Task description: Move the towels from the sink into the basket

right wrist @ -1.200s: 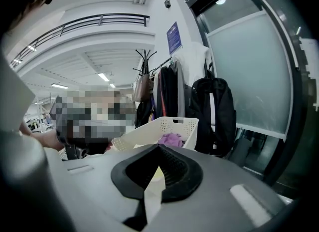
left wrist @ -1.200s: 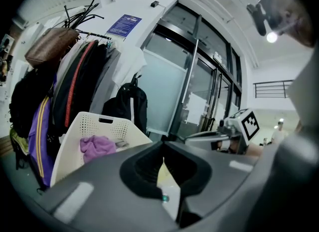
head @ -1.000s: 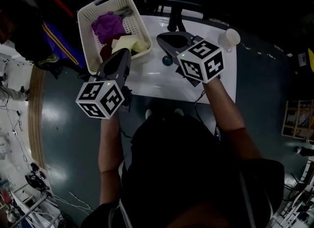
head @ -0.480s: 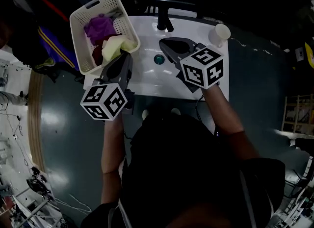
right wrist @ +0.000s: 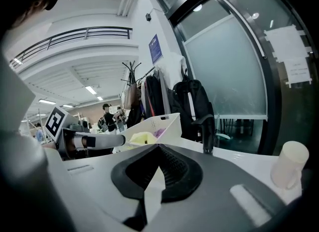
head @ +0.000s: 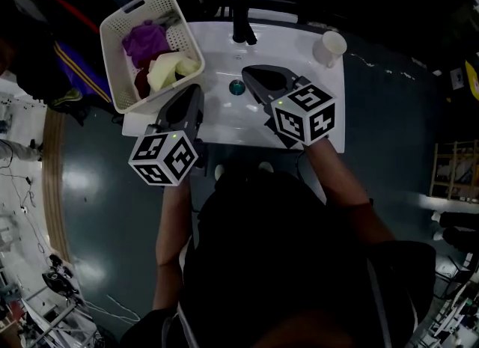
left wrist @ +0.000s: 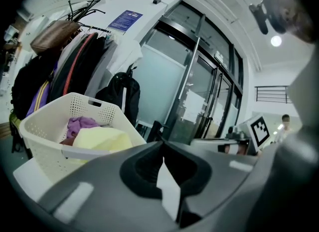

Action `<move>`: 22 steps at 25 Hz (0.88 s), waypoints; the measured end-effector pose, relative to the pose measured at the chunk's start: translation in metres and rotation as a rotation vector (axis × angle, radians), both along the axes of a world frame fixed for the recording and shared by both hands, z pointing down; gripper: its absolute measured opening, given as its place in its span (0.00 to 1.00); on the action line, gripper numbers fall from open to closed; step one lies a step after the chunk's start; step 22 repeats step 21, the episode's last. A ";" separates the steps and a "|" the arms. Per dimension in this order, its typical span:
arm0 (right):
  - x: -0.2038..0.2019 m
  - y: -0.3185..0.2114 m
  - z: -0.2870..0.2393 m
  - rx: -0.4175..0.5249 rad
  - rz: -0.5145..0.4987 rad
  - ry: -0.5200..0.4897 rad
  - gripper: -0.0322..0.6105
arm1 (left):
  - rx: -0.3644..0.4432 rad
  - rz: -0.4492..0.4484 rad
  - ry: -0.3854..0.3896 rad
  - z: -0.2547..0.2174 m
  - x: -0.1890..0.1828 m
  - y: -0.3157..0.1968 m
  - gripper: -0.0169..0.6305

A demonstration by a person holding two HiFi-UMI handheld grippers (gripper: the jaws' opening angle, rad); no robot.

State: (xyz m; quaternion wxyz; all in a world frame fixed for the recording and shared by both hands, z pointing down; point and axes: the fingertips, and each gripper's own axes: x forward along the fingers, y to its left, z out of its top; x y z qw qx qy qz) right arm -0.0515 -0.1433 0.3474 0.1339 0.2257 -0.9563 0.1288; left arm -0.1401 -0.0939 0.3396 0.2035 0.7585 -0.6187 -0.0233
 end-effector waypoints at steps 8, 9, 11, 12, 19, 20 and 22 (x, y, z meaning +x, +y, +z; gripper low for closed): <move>0.016 0.006 0.015 -0.014 0.037 0.008 0.05 | -0.029 0.032 -0.007 0.022 0.025 0.002 0.04; 0.016 0.007 0.018 -0.020 0.039 0.010 0.05 | -0.032 0.034 -0.011 0.024 0.026 0.003 0.04; 0.017 0.009 0.025 -0.032 0.042 0.017 0.05 | -0.039 0.033 -0.016 0.028 0.027 0.004 0.04; 0.018 0.009 0.029 -0.038 0.046 0.020 0.05 | -0.043 0.033 -0.016 0.031 0.027 0.004 0.04; 0.013 0.013 0.039 -0.060 0.037 0.022 0.05 | -0.056 0.021 -0.016 0.037 0.021 0.010 0.04; 0.012 0.014 0.039 -0.061 0.033 0.020 0.05 | -0.056 0.018 -0.017 0.037 0.020 0.011 0.04; 0.011 0.014 0.039 -0.062 0.029 0.017 0.05 | -0.056 0.015 -0.017 0.037 0.019 0.012 0.04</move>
